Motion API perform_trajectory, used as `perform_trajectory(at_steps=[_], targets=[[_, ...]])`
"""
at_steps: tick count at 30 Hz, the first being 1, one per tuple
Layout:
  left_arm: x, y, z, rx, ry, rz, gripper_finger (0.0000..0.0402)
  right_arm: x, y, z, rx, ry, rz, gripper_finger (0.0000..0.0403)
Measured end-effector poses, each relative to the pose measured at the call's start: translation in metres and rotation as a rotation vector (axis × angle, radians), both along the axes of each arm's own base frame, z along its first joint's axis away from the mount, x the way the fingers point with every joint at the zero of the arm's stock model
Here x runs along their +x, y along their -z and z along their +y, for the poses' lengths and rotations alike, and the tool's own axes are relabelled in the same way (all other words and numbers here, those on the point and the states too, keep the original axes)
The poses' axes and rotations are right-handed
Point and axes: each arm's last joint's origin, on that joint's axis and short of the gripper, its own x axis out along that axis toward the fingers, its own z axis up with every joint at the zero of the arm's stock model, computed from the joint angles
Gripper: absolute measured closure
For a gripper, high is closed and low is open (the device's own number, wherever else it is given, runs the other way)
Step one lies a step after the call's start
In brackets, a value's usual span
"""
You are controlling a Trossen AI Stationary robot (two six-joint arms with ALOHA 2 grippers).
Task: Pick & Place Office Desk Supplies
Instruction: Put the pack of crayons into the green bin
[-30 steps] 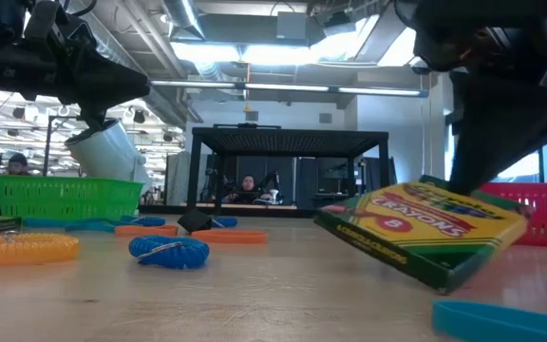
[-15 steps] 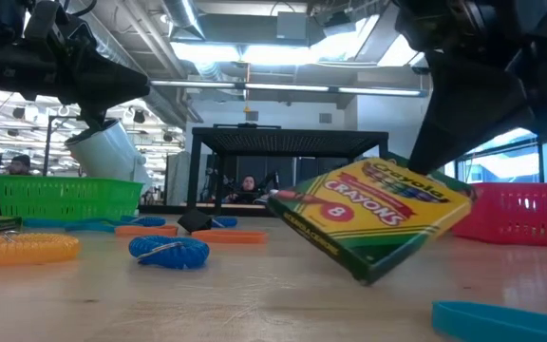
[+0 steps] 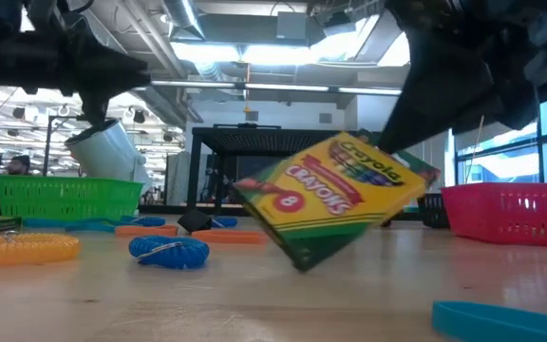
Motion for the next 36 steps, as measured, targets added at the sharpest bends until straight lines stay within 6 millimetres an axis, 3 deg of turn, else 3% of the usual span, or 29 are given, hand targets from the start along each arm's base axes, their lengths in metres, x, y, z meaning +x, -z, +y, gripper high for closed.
perform_trajectory(at_steps=[10, 18, 21, 36], targets=[[-0.001, -0.008, 0.0, -0.181, 0.025, -0.12, 0.0311, 0.018, -0.008, -0.001, -0.021, -0.07, -0.111, 0.0402], [-0.001, -0.008, 0.0, -0.176, 0.012, -0.12, 0.0311, 0.033, -0.014, -0.009, -0.064, -0.128, -0.159, 0.0402], [0.0, -0.006, -0.003, -0.089, 0.086, -0.08, 0.0309, 0.037, -0.015, -0.012, -0.089, -0.145, -0.158, 0.0402], [0.006, 0.011, -0.035, 0.062, 0.355, 0.098, 0.0219, 0.052, -0.018, -0.026, -0.137, -0.289, -0.132, 0.0402]])
